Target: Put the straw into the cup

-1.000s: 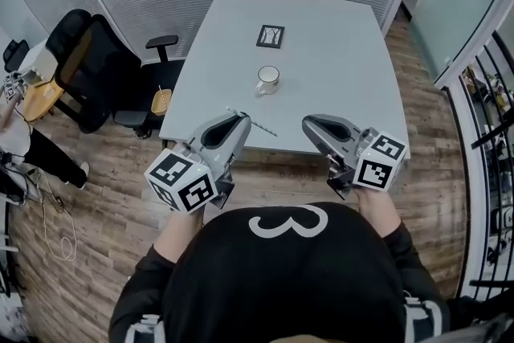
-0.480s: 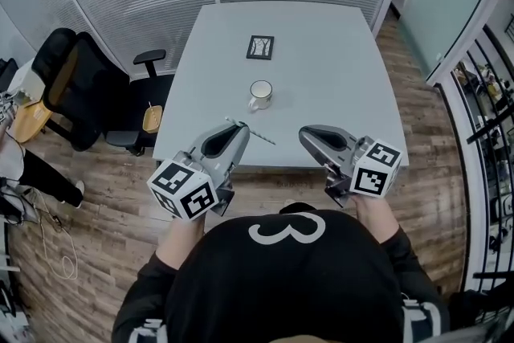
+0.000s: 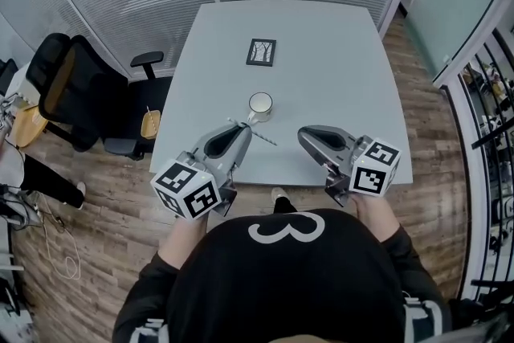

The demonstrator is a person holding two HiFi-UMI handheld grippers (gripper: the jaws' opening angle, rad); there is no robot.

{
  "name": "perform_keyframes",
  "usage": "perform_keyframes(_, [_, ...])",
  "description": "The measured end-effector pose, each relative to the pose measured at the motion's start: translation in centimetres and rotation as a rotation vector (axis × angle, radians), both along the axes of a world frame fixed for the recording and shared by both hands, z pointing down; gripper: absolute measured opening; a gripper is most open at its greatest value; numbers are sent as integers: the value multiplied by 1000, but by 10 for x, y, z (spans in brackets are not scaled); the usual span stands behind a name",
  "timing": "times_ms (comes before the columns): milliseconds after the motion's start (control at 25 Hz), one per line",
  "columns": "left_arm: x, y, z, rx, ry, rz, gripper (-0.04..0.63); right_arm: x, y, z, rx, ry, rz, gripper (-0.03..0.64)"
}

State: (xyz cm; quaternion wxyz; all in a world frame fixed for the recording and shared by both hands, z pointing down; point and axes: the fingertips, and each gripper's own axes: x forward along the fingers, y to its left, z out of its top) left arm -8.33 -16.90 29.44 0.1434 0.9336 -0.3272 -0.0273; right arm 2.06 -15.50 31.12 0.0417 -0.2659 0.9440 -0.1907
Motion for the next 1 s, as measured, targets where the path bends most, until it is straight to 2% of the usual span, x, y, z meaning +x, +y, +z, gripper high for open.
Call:
perform_keyframes(440, [18, -76, 9, -37, -10, 3, 35, 14, -77, 10, -37, -7, -2, 15])
perform_keyframes(1000, [11, -139, 45, -88, -14, -27, 35, 14, -131, 48, -112, 1, 5, 15])
